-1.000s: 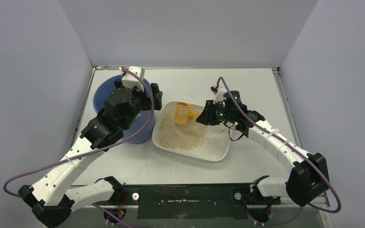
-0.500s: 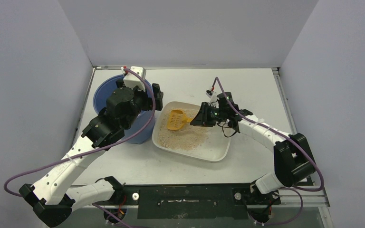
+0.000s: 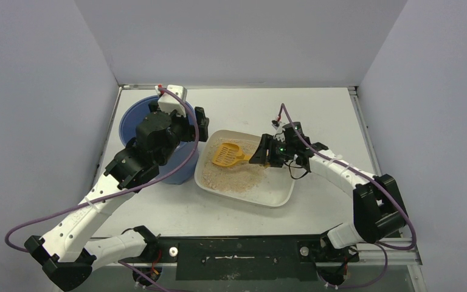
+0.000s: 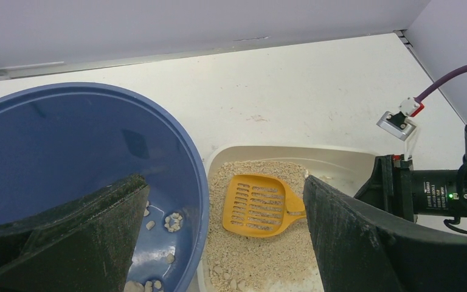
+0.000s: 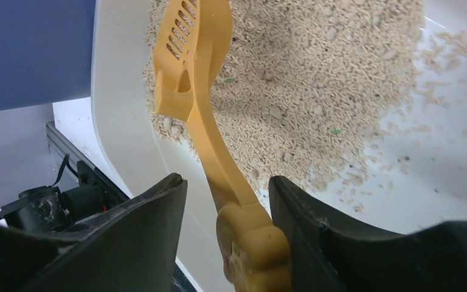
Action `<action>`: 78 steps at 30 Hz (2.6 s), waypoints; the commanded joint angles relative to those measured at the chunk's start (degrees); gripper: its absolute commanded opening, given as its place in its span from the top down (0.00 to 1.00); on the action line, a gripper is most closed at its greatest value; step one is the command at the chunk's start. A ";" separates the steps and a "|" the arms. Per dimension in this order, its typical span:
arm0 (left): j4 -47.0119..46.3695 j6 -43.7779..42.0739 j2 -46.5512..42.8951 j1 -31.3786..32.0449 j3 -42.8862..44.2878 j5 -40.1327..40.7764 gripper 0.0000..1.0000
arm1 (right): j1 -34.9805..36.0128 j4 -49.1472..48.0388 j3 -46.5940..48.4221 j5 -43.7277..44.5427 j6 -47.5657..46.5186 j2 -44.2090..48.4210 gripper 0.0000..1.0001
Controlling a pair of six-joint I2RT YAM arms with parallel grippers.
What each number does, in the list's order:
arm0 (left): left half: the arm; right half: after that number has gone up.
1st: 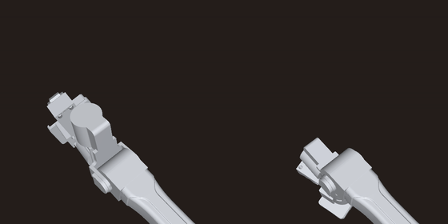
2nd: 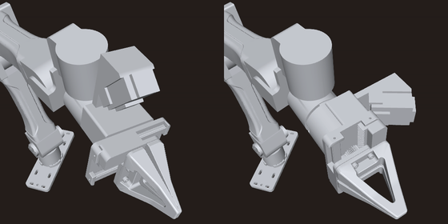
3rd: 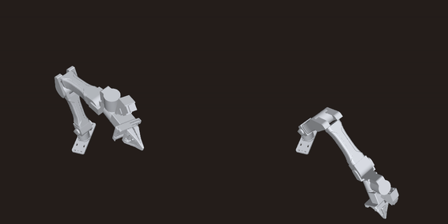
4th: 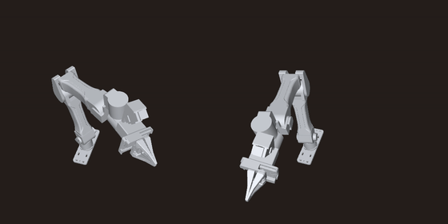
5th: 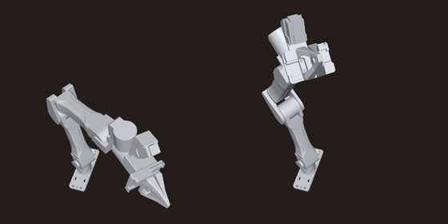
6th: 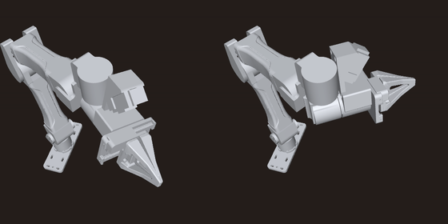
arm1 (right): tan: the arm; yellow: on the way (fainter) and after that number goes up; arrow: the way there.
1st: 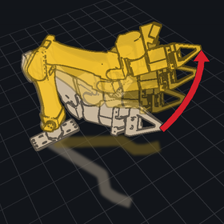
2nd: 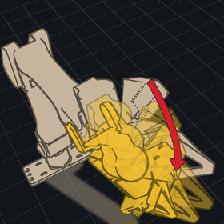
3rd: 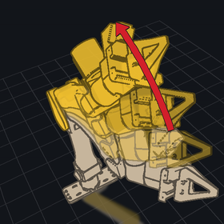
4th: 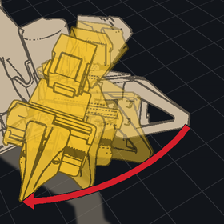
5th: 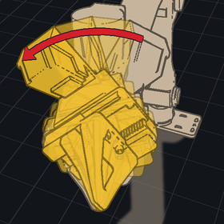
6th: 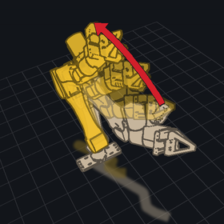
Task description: Clean the litter box
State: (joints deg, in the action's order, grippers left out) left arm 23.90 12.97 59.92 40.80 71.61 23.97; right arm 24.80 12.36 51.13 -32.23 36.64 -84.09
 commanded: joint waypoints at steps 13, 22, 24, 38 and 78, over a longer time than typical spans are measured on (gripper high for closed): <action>-0.37 0.56 0.44 -0.21 2.25 -1.85 0.03 | -4.97 17.74 6.08 21.15 -7.56 15.76 0.20; 0.76 0.83 2.14 -0.26 3.30 -3.13 0.03 | -4.97 22.84 11.99 32.05 -10.89 19.50 0.00; 1.00 0.89 2.62 -0.25 3.56 -3.38 0.03 | -4.95 22.84 13.03 32.05 -10.90 19.62 0.00; 3.24 0.29 6.57 -0.19 7.23 -5.52 0.03 | -2.10 30.03 23.17 55.99 -15.38 15.08 0.00; -11.82 -2.31 9.84 12.95 -12.61 -11.87 0.03 | 9.04 18.04 3.41 56.80 -13.48 30.71 0.00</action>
State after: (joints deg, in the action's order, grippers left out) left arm 21.80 17.04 73.52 53.54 60.49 17.61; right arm 33.85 34.92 56.84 24.36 24.27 -57.32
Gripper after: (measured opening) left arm 0.973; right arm 0.999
